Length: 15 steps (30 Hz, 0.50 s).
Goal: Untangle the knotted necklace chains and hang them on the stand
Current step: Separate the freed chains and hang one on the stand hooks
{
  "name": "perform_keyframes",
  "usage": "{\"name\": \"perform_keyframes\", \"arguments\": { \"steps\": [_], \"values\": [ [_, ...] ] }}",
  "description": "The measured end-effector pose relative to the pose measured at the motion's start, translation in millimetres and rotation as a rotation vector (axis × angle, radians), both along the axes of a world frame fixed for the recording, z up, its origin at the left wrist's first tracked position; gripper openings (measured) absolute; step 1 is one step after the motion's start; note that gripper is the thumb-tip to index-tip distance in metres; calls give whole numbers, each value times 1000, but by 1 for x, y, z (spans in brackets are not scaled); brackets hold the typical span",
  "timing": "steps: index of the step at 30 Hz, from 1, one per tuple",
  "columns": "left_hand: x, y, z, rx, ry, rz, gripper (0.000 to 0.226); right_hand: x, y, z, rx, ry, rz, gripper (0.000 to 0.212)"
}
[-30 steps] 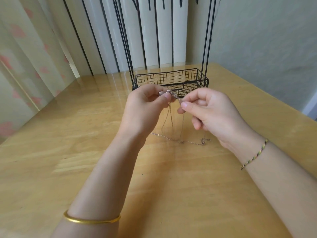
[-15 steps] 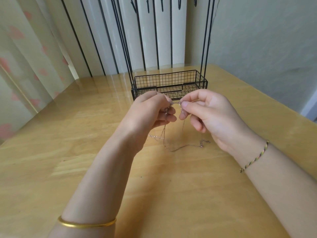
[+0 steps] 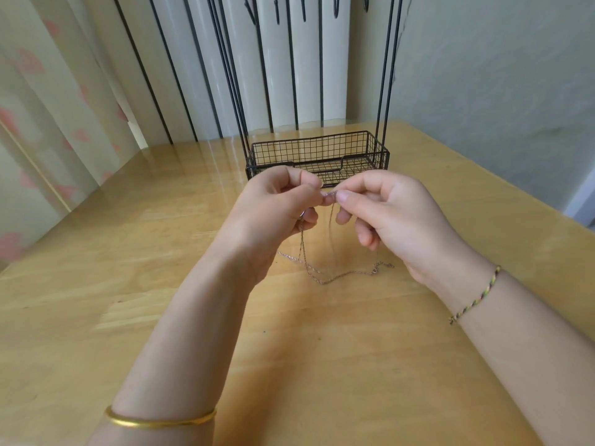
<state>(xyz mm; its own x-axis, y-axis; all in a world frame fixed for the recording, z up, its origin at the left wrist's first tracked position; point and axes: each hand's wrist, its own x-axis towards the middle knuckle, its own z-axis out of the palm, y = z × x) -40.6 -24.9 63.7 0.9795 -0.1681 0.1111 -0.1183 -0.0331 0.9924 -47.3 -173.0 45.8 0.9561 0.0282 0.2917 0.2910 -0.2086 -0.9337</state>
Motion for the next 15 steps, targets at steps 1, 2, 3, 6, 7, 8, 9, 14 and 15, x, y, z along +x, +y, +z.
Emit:
{"name": "perform_keyframes", "arguments": {
  "steps": [1, 2, 3, 6, 7, 8, 9, 14, 15],
  "values": [
    [0, 0, 0, -3, -4, 2, 15, 0, 0, 0, -11, -2, 0, 14],
    [0, 0, 0, -5, -9, 7, 15, 0, 0, 0, -18, -4, 1, 14],
    [0, 0, 0, -3, -15, 15, 15, -1, 1, 0, -20, -8, 2, 15],
    [0, 0, 0, 16, -30, 37, 16, 0, 0, 0, -11, -20, -14, 18],
    [0, 0, 0, 20, -32, 41, 16, 1, 0, 0, -7, -27, -23, 19],
    [0, 0, 0, 23, -34, 45, 16, 2, 0, 0, -4, -34, -33, 19],
    [1, 0, 0, 28, -37, 50, 16, 2, 0, -1, -5, -43, -40, 17],
    [1, 0, -1, 60, -47, 70, 15, 1, 1, 0, -29, -111, -45, 9],
    [1, -1, -1, 66, -52, 76, 15, 1, 2, 1, -36, -127, -48, 8]
  ]
}}
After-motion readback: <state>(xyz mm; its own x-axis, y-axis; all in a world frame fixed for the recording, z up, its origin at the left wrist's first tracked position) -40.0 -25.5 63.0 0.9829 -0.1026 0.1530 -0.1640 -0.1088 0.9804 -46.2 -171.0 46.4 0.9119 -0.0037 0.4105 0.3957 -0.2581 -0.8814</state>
